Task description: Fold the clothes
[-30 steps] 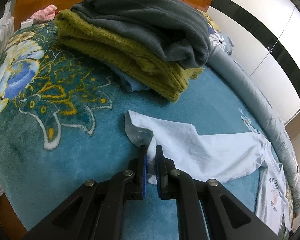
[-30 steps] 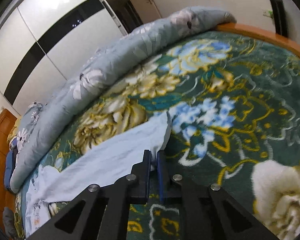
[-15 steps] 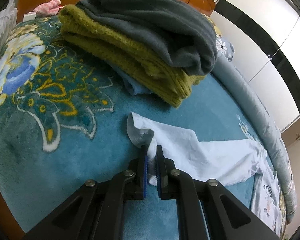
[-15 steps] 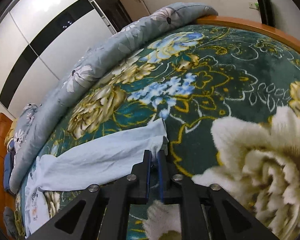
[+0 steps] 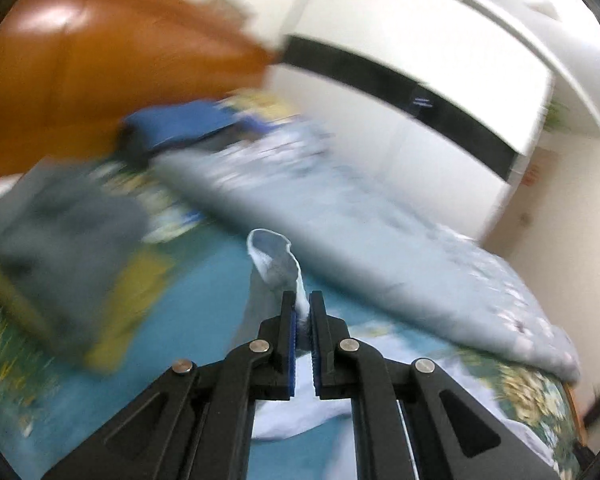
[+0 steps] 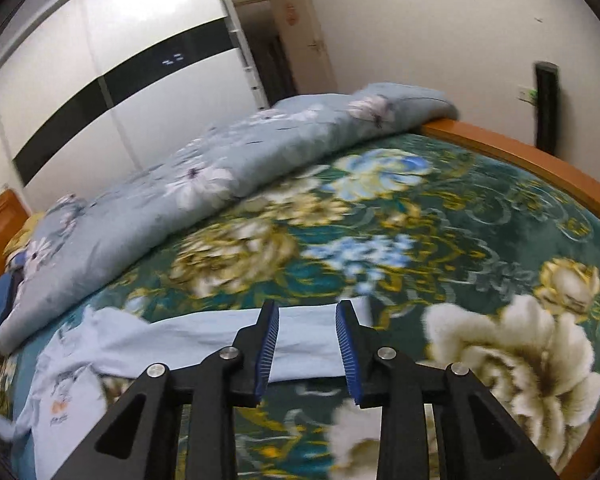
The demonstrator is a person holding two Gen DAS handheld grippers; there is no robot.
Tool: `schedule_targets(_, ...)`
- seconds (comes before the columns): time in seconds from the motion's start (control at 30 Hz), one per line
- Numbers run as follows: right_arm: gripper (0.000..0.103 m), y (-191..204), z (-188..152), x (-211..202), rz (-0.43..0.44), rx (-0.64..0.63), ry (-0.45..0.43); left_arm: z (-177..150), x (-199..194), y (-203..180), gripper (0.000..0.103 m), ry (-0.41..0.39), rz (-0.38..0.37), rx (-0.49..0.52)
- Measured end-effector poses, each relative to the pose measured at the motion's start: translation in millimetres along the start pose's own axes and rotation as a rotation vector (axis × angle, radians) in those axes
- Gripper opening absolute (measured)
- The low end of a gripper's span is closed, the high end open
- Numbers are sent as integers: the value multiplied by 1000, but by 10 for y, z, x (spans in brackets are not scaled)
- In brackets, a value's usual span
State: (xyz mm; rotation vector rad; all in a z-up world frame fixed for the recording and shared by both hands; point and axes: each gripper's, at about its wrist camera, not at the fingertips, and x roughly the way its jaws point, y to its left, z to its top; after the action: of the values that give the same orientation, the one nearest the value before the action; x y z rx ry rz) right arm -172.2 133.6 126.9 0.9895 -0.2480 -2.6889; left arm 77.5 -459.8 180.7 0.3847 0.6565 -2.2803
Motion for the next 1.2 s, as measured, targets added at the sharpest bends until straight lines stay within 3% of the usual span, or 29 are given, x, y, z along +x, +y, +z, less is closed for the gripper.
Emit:
schedule_targets(0.07,33,180,-23,33,46,-24,5,335,73,-230,6,-11,-65,68)
schedule_targets(0.13,33,328,-48,82,74,-51,14,450,-95,-189,6,-1,-144,125)
schedule_targets(0.2,33,482,-76,140,97,-82,24,427,156,-649,6,25,-197,176)
schedule_targets(0.33,33,661,-149,223,132,-118,41,-112,284,-1589,6,112,-293,263)
schedule_targets(0.5,33,739,-261,344,142,-148,76,-981,782,-2252,6,276,-345,382)
schedule_targets(0.67,33,702,-402,450,121,-189,116,-1905,1193,-2633,6,421,-327,473)
schedule_targets(0.87,33,670,-526,561,113,-211,159,-2187,1295,-2694,9,531,-328,483)
schedule_targets(0.97,33,747,-539,611,133,-216,170,-2221,1346,-2600,26,584,-381,502)
schedule_targets(1.13,33,863,-530,610,192,-208,172,-1978,975,-2395,37,548,-466,513)
schedule_targets(1.2,33,806,-518,570,199,-186,171,-1832,764,-2103,44,508,-434,531)
